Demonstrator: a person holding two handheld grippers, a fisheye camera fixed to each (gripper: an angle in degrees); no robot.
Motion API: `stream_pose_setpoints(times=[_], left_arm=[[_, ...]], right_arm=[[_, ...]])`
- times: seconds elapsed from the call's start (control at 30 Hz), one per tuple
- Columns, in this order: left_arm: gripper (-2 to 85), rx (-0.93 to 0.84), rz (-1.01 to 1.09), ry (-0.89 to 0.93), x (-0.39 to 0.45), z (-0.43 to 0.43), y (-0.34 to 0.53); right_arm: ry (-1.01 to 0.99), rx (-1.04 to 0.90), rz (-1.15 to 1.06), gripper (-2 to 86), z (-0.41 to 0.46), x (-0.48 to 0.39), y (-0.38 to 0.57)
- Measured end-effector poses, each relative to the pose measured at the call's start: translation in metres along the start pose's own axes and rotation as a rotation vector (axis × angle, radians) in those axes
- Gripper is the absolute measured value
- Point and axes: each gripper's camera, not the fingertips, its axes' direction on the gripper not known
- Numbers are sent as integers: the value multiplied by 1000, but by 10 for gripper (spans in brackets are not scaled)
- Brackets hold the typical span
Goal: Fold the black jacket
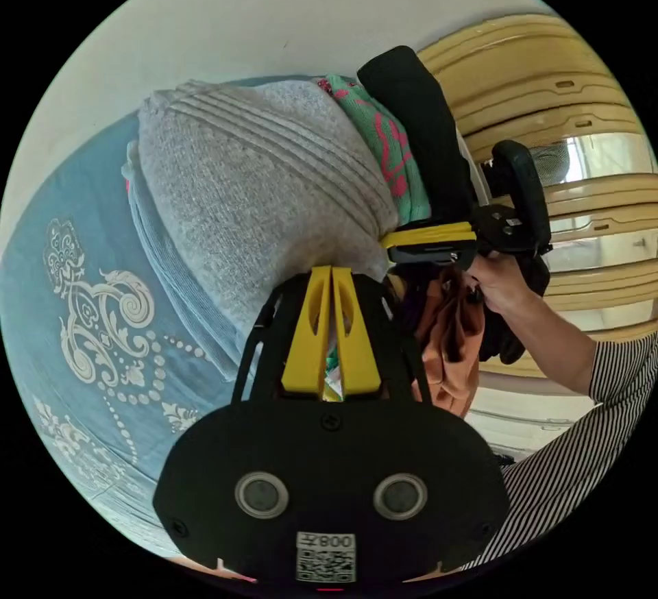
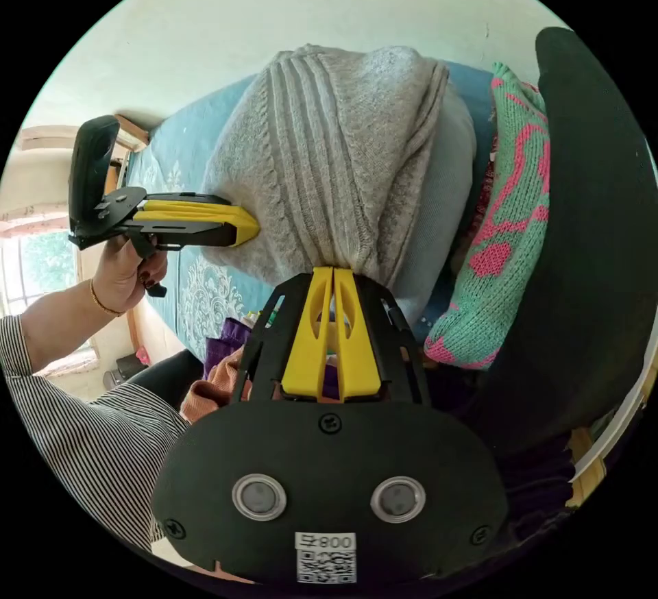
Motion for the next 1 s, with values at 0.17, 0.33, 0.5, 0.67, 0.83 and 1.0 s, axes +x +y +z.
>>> stream_pose_setpoints(times=[0.17,0.33,0.5,0.67,0.83,1.0], left_arm=[[1,52,91,-162,63,-12,-22],[1,-34,179,-235,88,35,-43],[2,83,174,-221,115,-2,-54],[2,132,241,-173,139,-17,-53],[1,120,242,-116,150,-11,-56],[0,92,225,-36,152,1,-68]], right_arm=[[10,49,-11,1,-27,-16,0],[89,38,-31,1,-30,-33,-2],[16,102,-6,6,-79,-32,13],[92,350,76,46,-169,-16,34],[291,456,256,126,-234,30,17],[331,437,311,136,-254,50,-26]])
